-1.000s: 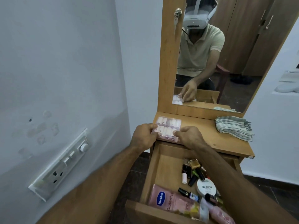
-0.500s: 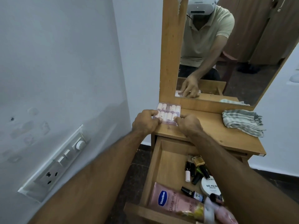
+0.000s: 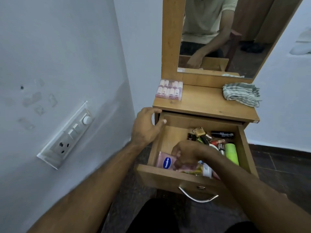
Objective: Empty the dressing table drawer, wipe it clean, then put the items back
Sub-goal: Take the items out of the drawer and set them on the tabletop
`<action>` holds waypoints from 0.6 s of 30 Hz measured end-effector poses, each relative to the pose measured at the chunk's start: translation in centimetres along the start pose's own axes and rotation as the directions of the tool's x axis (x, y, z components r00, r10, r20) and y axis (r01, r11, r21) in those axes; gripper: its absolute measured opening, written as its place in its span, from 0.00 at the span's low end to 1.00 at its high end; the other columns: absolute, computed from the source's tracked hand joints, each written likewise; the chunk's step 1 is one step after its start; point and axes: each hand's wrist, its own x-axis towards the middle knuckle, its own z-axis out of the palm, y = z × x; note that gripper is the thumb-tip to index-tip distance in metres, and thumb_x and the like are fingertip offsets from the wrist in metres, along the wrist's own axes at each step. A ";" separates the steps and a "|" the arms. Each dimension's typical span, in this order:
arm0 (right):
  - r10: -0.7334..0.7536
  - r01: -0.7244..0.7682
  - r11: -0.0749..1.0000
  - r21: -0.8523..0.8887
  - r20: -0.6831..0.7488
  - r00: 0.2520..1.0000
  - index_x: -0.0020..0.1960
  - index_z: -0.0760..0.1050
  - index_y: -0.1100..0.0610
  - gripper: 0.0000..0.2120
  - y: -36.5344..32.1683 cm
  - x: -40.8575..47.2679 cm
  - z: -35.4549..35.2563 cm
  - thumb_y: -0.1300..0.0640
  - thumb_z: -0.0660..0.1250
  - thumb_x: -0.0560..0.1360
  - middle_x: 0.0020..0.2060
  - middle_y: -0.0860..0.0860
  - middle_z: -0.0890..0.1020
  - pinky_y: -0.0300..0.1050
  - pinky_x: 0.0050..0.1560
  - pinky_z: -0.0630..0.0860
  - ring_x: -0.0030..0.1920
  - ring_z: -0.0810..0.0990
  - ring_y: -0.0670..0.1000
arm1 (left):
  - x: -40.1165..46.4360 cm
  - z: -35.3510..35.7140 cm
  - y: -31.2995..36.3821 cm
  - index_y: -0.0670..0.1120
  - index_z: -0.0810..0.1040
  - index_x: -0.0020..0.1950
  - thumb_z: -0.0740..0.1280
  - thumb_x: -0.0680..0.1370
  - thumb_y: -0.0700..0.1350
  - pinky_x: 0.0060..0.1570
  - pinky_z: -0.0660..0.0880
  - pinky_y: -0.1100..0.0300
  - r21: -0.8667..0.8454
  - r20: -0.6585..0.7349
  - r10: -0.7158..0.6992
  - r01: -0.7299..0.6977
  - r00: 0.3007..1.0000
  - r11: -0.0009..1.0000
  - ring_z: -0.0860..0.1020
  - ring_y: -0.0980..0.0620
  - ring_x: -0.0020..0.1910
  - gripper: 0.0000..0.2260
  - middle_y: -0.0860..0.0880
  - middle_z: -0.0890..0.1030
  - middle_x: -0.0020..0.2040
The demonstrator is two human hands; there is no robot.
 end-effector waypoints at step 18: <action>-0.004 0.581 0.598 0.553 -0.723 0.691 0.55 0.82 0.56 0.10 -0.6 -5.0 -11.2 0.61 0.76 0.75 0.49 0.52 0.86 0.46 0.47 0.84 0.49 0.86 0.50 | 1.5 -4.3 6.3 0.47 0.81 0.58 0.61 0.83 0.37 0.39 0.80 0.61 -0.566 0.143 -0.044 0.118 0.989 0.816 0.84 0.56 0.44 0.11 0.53 0.85 0.45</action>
